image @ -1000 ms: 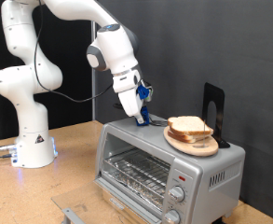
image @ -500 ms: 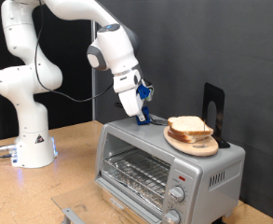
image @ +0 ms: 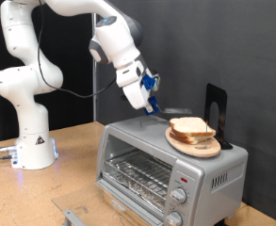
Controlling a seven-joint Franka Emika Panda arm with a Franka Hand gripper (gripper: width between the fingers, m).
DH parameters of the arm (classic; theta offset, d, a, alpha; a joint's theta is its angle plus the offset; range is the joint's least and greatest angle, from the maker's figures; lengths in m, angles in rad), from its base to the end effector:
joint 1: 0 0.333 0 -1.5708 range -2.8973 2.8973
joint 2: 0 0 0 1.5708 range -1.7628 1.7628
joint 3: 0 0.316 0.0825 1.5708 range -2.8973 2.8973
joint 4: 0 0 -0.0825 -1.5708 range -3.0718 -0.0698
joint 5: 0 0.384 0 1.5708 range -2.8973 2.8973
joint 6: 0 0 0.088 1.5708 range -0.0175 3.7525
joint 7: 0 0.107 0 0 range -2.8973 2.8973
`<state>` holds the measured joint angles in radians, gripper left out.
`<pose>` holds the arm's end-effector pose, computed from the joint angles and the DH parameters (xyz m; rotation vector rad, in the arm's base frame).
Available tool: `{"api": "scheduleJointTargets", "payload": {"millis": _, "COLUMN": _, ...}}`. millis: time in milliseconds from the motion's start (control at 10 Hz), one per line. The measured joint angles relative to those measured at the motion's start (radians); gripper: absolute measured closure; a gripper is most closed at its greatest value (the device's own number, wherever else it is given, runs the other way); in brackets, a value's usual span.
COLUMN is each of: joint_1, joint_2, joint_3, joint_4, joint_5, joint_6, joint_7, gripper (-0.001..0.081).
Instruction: Make a piece of toast with the oven
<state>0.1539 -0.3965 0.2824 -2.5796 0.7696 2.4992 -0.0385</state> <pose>0.3940 0.1794 0.4212 -2.6321 0.1086 -0.3002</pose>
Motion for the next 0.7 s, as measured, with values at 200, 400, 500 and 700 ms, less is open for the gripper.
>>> {"api": "scheduleJointTargets", "payload": {"millis": 200, "joint_1": -0.001, "joint_2": 0.006, "joint_3": 0.001, "joint_4": -0.008, "joint_5": 0.001, "joint_6": 0.035, "joint_7": -0.01, "gripper": 0.0337}}
{"api": "scheduleJointTargets", "payload": {"millis": 400, "joint_1": -0.002, "joint_2": -0.014, "joint_3": -0.028, "joint_4": -0.017, "joint_5": 0.03, "joint_6": 0.055, "joint_7": -0.062, "gripper": 0.0337}}
{"api": "scheduleJointTargets", "payload": {"millis": 500, "joint_1": -0.004, "joint_2": -0.036, "joint_3": -0.053, "joint_4": -0.03, "joint_5": 0.032, "joint_6": 0.037, "joint_7": -0.072, "gripper": 0.0337}}
{"api": "scheduleJointTargets", "payload": {"millis": 700, "joint_1": -0.026, "joint_2": -0.091, "joint_3": -0.104, "joint_4": -0.059, "joint_5": 0.023, "joint_6": -0.049, "joint_7": -0.074, "gripper": 0.0337}}
